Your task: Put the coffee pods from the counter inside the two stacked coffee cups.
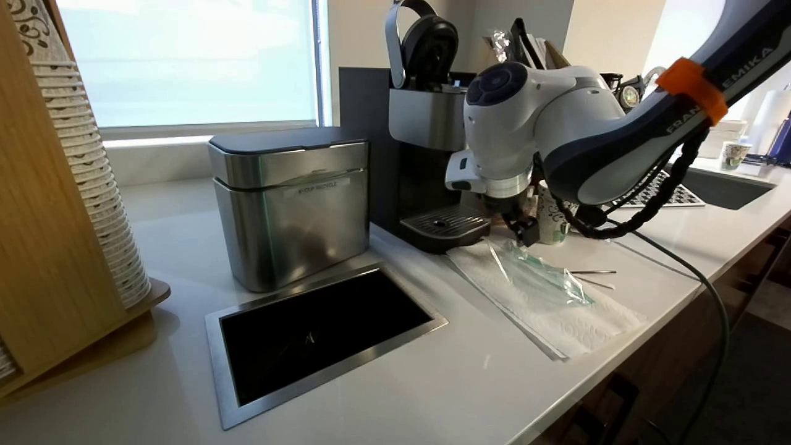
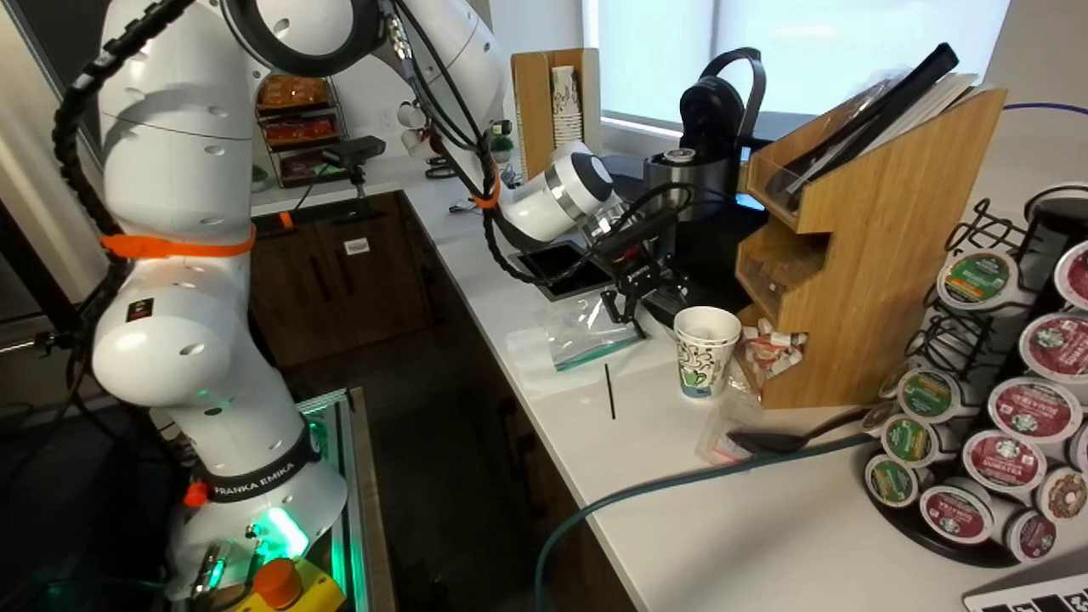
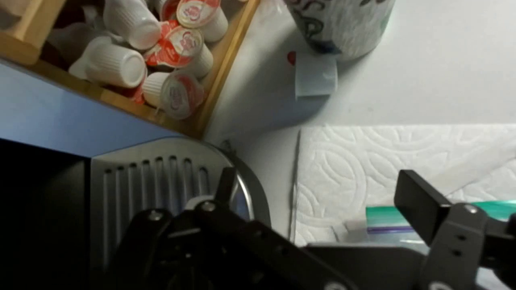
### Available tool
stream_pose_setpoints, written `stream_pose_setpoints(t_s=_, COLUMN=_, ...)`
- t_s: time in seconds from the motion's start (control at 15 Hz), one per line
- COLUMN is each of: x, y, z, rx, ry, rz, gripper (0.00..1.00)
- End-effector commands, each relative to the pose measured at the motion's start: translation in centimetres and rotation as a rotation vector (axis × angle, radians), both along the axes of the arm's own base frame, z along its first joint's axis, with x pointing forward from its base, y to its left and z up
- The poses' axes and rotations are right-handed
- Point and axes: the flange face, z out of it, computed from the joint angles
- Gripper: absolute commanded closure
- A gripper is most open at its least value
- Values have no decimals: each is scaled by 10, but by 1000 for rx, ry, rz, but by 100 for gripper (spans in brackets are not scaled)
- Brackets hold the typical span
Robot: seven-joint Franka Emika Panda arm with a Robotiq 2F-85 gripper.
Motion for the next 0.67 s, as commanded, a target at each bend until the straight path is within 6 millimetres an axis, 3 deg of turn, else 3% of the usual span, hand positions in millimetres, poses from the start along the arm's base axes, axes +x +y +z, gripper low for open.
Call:
stream_pose_setpoints(t_s=0.0, x=-14, y=-8, z=5, rx=59, ry=-67, rz=-16, gripper=0)
stream_pose_setpoints(t_s=0.07, x=-17, y=-13, z=9, rx=81, ry=-76, rz=-36, gripper=0)
stream_pose_setpoints(t_s=0.13, x=-3, y=-3, z=1, rx=45, ry=-45, rz=-16, gripper=0)
stream_pose_setpoints(t_s=0.33, x=-13, y=-16, z=8, rx=71, ry=-96, rz=-49, gripper=0)
stream_pose_setpoints(t_s=0.6, x=-7, y=-36, z=2, rx=104, ry=-142, rz=-155, gripper=0)
